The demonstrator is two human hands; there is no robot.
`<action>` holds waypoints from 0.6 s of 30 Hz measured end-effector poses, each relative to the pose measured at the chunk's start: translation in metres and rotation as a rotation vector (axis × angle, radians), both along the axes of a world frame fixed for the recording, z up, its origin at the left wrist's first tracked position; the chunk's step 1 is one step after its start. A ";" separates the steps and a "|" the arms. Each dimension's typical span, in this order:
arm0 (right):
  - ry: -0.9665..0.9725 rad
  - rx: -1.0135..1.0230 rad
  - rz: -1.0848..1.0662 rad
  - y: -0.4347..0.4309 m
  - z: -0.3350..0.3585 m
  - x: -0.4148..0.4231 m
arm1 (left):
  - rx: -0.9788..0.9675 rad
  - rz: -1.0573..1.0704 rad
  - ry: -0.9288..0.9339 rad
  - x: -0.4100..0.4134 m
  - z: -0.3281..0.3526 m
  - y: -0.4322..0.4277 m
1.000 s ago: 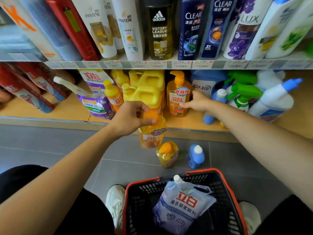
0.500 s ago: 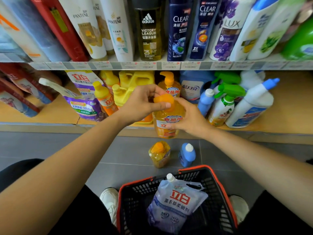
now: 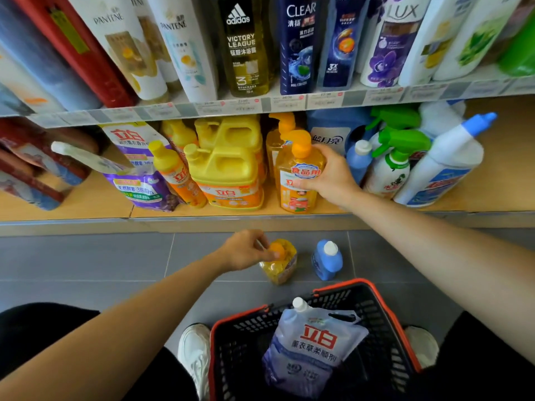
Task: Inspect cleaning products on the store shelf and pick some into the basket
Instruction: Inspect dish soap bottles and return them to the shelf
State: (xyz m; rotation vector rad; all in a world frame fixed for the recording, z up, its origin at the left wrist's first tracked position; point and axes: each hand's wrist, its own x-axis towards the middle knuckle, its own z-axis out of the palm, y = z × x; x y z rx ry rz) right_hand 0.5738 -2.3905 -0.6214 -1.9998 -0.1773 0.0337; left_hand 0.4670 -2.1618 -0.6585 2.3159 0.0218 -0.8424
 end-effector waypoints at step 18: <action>0.313 -0.537 0.162 -0.002 -0.033 0.021 | 0.186 -0.053 -0.199 0.009 0.018 -0.003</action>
